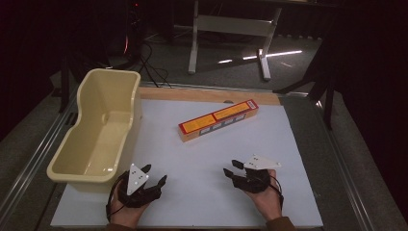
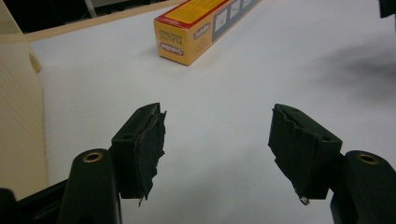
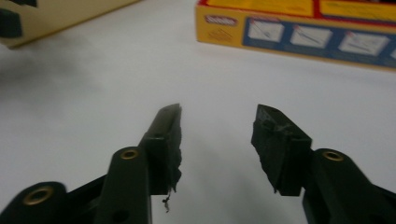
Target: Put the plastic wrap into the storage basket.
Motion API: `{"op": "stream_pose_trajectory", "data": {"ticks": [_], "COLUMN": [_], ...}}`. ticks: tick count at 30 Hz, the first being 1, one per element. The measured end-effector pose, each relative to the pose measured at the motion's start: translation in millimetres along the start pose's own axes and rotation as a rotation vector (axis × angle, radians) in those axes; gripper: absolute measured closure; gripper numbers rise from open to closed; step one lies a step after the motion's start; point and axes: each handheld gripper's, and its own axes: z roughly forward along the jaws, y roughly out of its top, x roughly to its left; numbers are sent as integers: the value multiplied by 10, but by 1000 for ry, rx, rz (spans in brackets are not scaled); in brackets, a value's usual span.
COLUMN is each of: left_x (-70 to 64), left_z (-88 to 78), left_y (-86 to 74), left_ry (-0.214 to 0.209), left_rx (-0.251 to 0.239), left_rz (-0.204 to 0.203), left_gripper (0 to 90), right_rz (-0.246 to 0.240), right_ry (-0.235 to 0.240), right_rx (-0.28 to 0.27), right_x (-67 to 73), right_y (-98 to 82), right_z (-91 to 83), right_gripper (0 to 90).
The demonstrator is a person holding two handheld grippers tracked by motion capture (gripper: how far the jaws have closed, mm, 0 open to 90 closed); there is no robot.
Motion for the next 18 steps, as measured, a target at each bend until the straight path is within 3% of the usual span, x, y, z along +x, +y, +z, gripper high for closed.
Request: {"op": "stream_pose_trajectory", "data": {"ticks": [11,13,18], "left_x": [26,29,32], "left_z": [-36,-37,-39], "left_y": [7,7,9], "left_ry": [10,9,9], "left_rx": [-19,-22,-26], "left_rz": [-13,-16,-15], "left_gripper": [352,352,352], "right_rz": [-24,-21,-43], "right_ry": [36,32,8], "right_rx": [-23,-26,-20], "right_x": [89,111,183], "right_y": [477,589,714], "right_z": [333,438,597], "right_gripper": [724,802,892]}}
